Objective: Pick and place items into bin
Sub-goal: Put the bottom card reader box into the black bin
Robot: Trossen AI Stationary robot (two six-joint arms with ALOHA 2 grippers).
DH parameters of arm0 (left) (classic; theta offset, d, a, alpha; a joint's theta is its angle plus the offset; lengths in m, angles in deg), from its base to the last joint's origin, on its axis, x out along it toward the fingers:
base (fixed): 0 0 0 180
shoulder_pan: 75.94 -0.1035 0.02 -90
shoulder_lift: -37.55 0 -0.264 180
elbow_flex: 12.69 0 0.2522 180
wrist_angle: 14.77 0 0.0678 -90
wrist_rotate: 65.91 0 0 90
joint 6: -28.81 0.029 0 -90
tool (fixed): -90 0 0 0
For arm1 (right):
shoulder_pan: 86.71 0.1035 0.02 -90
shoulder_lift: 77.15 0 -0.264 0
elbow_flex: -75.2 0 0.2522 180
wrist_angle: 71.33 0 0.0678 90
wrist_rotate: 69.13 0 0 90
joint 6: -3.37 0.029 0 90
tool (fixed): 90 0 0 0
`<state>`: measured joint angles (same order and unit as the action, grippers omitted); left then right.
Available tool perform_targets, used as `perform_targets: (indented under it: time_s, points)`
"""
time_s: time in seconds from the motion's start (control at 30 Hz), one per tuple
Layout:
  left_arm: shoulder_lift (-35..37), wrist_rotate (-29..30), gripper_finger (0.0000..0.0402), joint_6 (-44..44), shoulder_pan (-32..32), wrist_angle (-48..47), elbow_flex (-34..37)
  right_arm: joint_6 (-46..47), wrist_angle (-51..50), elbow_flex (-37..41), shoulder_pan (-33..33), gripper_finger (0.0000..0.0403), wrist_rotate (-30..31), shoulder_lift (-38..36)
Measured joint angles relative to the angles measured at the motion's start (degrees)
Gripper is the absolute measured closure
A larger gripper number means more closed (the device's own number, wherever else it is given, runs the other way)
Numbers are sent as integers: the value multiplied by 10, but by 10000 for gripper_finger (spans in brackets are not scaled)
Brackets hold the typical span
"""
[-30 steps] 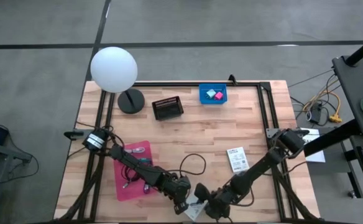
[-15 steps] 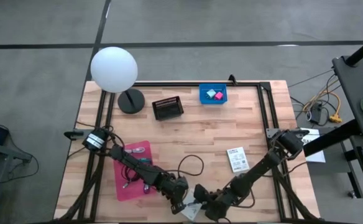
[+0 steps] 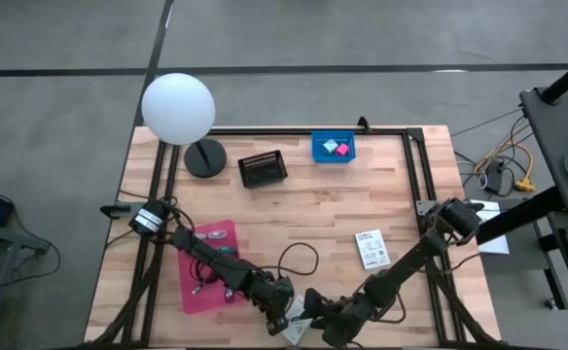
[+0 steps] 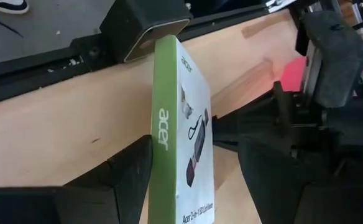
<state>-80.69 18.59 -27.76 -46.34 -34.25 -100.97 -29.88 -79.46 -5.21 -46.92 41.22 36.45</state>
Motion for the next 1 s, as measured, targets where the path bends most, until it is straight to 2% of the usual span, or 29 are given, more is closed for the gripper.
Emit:
perform_targets:
  time_s: [0.4,0.8,0.93,1.0]
  points:
    - [-1,1,401,0,-1,39,-4,-49,13,-3,-14,179,32,1]
    - [-1,-1,401,0,0,27,-5,-24,7,-3,-25,179,21,1]
    - [-1,-2,401,-1,0,26,-5,24,-91,-3,-26,179,22,-14]
    - [-1,-2,401,-1,-1,27,-5,65,-163,-1,-26,179,-1,-28]
